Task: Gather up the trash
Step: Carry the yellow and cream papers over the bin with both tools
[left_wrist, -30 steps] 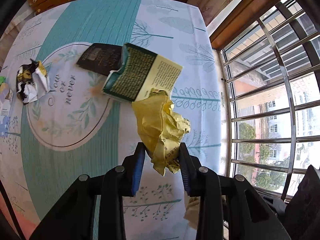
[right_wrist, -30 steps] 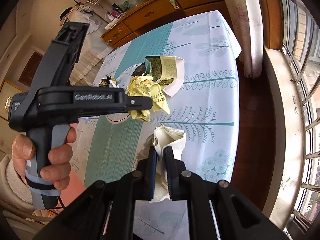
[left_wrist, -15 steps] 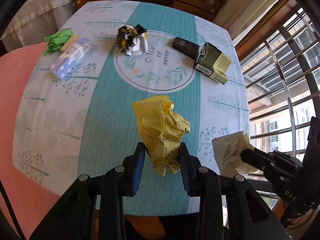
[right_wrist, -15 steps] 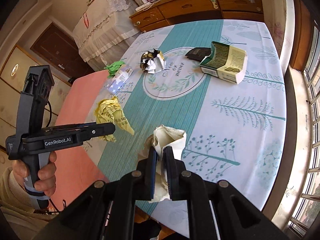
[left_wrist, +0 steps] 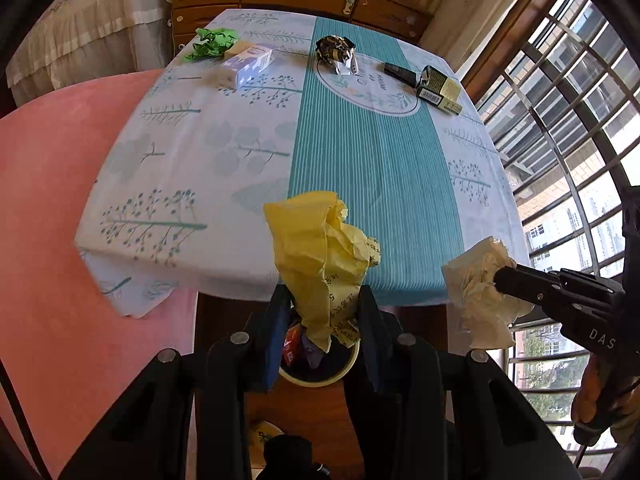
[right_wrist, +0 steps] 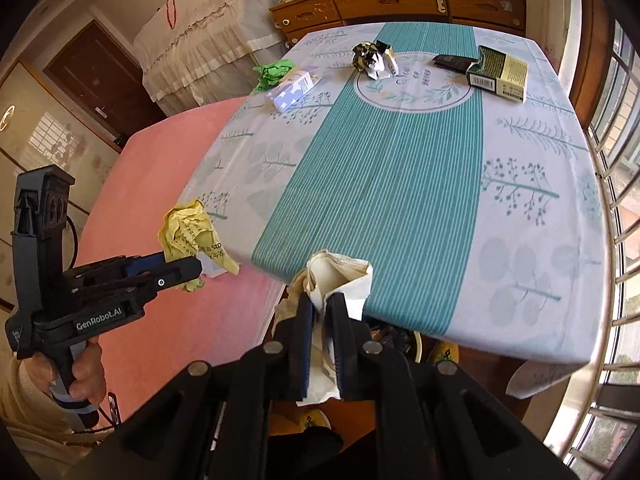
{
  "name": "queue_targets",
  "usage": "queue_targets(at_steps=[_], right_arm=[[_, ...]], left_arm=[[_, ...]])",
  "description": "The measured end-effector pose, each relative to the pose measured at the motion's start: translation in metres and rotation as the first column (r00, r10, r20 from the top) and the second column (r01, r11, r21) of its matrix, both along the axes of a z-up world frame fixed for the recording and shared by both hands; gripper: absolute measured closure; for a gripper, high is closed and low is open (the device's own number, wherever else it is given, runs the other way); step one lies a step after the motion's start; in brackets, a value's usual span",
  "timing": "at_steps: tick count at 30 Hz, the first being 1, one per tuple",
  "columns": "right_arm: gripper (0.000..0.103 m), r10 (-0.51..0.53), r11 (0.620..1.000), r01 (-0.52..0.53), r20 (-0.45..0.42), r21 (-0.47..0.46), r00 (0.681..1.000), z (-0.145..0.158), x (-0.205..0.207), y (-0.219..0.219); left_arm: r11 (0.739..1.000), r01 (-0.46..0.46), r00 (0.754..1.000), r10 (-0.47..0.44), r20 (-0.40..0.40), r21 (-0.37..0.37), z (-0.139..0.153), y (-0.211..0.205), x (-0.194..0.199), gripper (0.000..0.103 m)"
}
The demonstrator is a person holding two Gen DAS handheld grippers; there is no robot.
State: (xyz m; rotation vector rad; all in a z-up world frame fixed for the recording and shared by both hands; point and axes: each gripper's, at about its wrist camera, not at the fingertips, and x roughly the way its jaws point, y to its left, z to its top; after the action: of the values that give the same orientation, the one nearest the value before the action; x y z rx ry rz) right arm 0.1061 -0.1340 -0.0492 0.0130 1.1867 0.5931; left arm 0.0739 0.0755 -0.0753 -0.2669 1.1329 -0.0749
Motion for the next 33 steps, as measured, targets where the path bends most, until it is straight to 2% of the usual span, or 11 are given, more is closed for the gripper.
queue_targets(at_steps=[7, 12, 16, 20, 25, 29, 33], right_arm=[[0.094, -0.042, 0.996, 0.038, -0.053, -0.085, 0.998, -0.041, -0.060, 0.036], [0.094, -0.055, 0.986, 0.041, -0.085, -0.159, 0.995, -0.076, -0.077, 0.045], [0.094, -0.087, 0.976, 0.064, -0.103, -0.206, 0.991, -0.117, -0.077, 0.038], [0.094, -0.132, 0.968, 0.103, -0.114, -0.231, 0.985, -0.170, -0.074, 0.028], [0.094, -0.115, 0.962, 0.098, -0.056, -0.255, 0.992, -0.240, -0.073, 0.022], [0.094, -0.123, 0.968, 0.109, -0.048, -0.227, 0.991, -0.291, -0.064, 0.014], [0.093, -0.135, 0.973, 0.122, -0.058, -0.196, 0.989, -0.336, -0.049, 0.008]], left_arm=[[0.998, 0.057, 0.998, -0.056, -0.032, 0.020, -0.038, 0.008, -0.061, 0.071], [0.998, 0.069, 0.995, -0.069, -0.074, 0.008, -0.075, 0.003, -0.072, 0.071], [0.998, 0.069, 0.992, -0.068, -0.106, 0.006, -0.115, -0.003, -0.069, 0.071], [0.999, 0.045, 0.988, -0.049, -0.146, -0.027, -0.167, -0.007, -0.060, 0.071], [0.999, 0.018, 0.979, -0.028, -0.202, -0.050, -0.244, -0.022, -0.047, 0.071], [0.999, 0.011, 0.971, -0.022, -0.237, -0.050, -0.304, -0.039, -0.036, 0.071], [0.999, 0.010, 0.966, -0.024, -0.256, -0.054, -0.351, -0.054, -0.023, 0.070]])
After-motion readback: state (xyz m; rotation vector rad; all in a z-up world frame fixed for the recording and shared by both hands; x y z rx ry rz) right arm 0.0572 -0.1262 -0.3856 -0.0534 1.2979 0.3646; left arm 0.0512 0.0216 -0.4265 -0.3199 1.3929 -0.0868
